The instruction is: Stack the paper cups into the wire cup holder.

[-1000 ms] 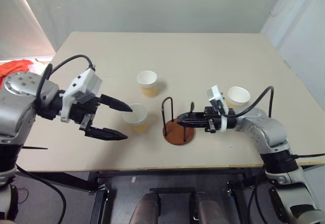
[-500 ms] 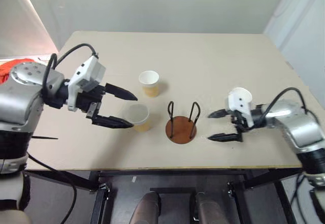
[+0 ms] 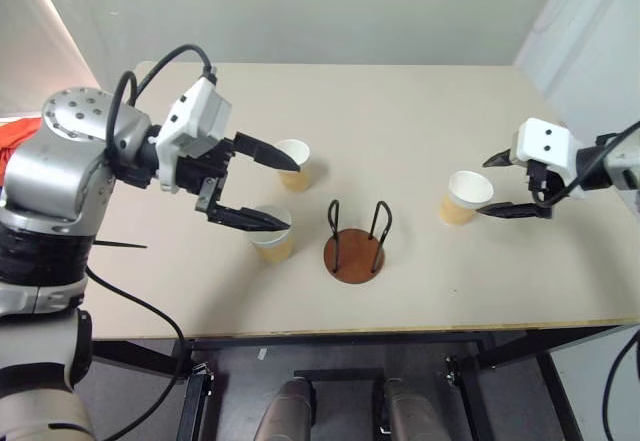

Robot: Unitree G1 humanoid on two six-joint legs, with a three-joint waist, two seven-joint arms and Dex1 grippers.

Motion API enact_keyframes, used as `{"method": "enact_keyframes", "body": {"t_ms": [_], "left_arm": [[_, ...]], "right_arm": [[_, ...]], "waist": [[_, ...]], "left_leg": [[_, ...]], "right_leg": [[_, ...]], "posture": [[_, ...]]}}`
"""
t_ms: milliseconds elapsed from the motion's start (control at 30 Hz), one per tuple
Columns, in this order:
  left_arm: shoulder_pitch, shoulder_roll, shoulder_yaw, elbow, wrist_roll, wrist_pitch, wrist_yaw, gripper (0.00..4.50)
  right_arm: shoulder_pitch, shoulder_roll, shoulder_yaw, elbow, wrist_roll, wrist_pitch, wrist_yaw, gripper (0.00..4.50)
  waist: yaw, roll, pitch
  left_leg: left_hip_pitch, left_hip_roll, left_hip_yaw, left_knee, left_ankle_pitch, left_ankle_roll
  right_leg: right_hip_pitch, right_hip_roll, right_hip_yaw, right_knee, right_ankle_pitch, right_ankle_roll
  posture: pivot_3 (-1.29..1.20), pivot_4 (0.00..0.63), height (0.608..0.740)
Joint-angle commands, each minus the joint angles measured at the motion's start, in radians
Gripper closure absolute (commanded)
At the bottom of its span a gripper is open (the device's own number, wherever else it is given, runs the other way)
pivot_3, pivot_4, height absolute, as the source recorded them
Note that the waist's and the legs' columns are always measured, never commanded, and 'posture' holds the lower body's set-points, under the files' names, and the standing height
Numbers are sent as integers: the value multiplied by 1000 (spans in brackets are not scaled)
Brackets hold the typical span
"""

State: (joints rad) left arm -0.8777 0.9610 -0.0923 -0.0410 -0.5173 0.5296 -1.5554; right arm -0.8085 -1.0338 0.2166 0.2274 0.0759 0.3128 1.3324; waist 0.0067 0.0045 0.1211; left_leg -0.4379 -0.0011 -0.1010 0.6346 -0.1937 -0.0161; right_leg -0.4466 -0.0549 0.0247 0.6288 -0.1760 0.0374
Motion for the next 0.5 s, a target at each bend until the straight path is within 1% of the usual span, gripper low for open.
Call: {"method": "enact_keyframes", "body": {"t_ms": [33,100,167,233,300,333,500], "left_arm": [[-6,8,20,-34,8,-9,10,0],[2,16,29,-54,1,-2,17,0],[11,26,38,-70,4,3,32,0],[27,40,49,-86,-1,8,37,0],[50,56,60,-100,-8,11,37,0],[60,63,65,-107,-9,12,41,0],[94,78,82,-129,-16,18,53,0]], "right_arm": [[-53,57,47,170,-77,-104,3,26],[-86,90,67,278,-123,-160,-15,26],[-109,121,72,350,-129,-187,3,26],[-132,144,78,412,-153,-225,-2,412],[-148,153,87,452,-178,-263,8,923],[-155,157,89,467,-187,-279,12,1322],[-189,181,78,507,-200,-323,39,3032]], "waist": [[0,0,0],[0,2,1],[1,2,1],[0,2,1],[0,2,1],[0,2,1],[0,2,1]], "left_leg": [[0,0,0,0,0,1],[-1,0,0,1,-1,1],[-1,0,0,1,-1,2],[-2,0,1,1,-2,2],[-1,0,1,1,-3,2],[-1,0,1,1,-3,2],[-1,0,1,1,-4,1]], "right_leg": [[0,0,0,0,0,0],[-1,0,0,0,2,1],[-1,-1,0,0,4,2],[-1,-1,0,0,4,2],[-1,-1,0,0,3,1],[-1,-1,0,0,3,1],[-1,-1,0,0,3,0]], "posture": [[0,150,740],[0,150,740],[0,150,740],[0,150,740],[0,150,740],[0,150,740],[0,150,740]]}}
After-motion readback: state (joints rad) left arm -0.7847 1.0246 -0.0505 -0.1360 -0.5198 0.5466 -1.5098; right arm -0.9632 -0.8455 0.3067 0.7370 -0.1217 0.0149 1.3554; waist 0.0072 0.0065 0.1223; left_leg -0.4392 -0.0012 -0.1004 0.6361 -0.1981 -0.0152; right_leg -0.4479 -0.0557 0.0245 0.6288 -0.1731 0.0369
